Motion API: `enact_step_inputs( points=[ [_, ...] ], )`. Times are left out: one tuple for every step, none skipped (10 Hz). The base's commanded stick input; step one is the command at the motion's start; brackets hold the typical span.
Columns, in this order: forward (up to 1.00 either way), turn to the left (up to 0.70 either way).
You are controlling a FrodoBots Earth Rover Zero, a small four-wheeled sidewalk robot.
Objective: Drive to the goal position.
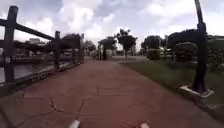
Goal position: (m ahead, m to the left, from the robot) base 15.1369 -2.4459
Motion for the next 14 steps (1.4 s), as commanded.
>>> enact_step_inputs(
  points=[
    [0.7,0.31],
    [0.7,0.0],
    [0.7,0.0],
    [0.7,0.0],
    [0.7,0.0],
    [0.7,0.0],
    [0.7,0.0],
    [0.7,0.0],
    [0.7,0.0],
    [0.7,0.0],
    [0.7,0.0],
    [0.7,0.0],
    [0.7,0.0],
    [0.7,0.0]
  ],
)
